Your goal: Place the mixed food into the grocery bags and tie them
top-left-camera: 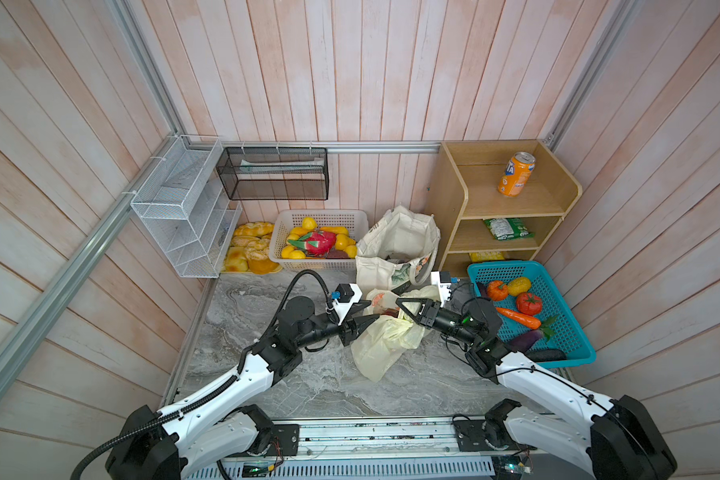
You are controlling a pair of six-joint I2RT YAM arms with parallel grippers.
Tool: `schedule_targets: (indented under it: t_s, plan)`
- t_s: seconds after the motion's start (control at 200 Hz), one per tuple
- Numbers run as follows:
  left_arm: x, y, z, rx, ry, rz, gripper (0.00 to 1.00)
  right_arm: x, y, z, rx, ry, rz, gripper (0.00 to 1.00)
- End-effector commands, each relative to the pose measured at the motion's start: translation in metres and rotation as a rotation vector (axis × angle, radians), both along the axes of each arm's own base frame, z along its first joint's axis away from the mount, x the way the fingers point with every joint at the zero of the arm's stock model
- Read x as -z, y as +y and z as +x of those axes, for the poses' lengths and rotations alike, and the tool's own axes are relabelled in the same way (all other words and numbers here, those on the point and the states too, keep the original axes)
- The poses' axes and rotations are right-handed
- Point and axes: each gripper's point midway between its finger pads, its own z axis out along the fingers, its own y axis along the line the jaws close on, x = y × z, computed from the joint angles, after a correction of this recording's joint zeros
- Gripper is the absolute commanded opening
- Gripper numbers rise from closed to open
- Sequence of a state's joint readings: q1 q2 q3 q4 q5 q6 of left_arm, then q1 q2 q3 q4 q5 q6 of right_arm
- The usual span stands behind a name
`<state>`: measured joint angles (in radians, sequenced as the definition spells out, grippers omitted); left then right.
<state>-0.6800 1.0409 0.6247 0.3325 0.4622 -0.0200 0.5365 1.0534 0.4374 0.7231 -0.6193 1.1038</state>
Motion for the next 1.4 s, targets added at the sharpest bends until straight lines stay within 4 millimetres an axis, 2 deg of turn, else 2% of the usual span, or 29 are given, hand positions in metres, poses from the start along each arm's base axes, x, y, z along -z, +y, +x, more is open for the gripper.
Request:
schedule_targets:
  t_s: [0.0, 0.16, 0.255, 0.355, 0.485, 0.515, 0.555, 0.67, 0.745, 0.95, 1.07, 1.24, 1.285, 1.395]
  plan:
    - [-0.004, -0.002, 0.008, -0.021, 0.036, -0.028, 0.45, -0.016, 0.004, -0.022, -0.116, -0.157, -0.006, 0.00]
    - [0.008, -0.018, 0.011, 0.043, 0.120, -0.011, 0.41, -0.017, 0.007, -0.032, -0.193, -0.238, -0.049, 0.00]
    - [0.021, -0.025, 0.018, 0.048, 0.173, 0.009, 0.40, -0.017, 0.009, -0.042, -0.263, -0.279, -0.062, 0.00]
    - [0.031, -0.033, 0.022, 0.060, 0.210, 0.020, 0.40, -0.010, 0.011, -0.048, -0.314, -0.291, -0.092, 0.00]
    - [0.039, -0.042, 0.026, 0.069, 0.231, 0.037, 0.40, -0.001, 0.010, -0.050, -0.342, -0.279, -0.111, 0.22]
    - [0.040, -0.043, 0.027, 0.068, 0.233, 0.040, 0.36, 0.000, 0.009, -0.049, -0.344, -0.277, -0.117, 0.28]
    - [0.040, -0.043, 0.027, 0.069, 0.234, 0.041, 0.26, 0.000, 0.007, -0.048, -0.338, -0.272, -0.126, 0.33]
    - [0.038, -0.044, 0.029, 0.064, 0.231, 0.038, 0.02, 0.000, -0.002, -0.041, -0.282, -0.260, -0.149, 0.43]
    - [0.037, -0.043, 0.028, 0.061, 0.226, 0.036, 0.00, 0.000, -0.010, -0.037, -0.241, -0.249, -0.162, 0.46]
    - [0.033, -0.043, 0.025, 0.067, 0.208, 0.028, 0.00, 0.007, -0.025, -0.027, -0.155, -0.208, -0.185, 0.47]
    - [0.029, -0.044, 0.023, 0.072, 0.198, 0.025, 0.00, 0.007, -0.028, -0.025, -0.137, -0.192, -0.193, 0.49]
    - [0.023, -0.046, 0.014, 0.115, 0.180, 0.024, 0.00, 0.018, -0.032, -0.018, -0.095, -0.135, -0.254, 0.50]
    - [0.022, -0.048, 0.009, 0.140, 0.173, 0.023, 0.00, 0.019, -0.032, -0.017, -0.092, -0.129, -0.251, 0.44]
    - [0.023, -0.053, -0.002, 0.177, 0.171, 0.031, 0.20, 0.019, -0.030, -0.019, -0.102, -0.125, -0.228, 0.22]
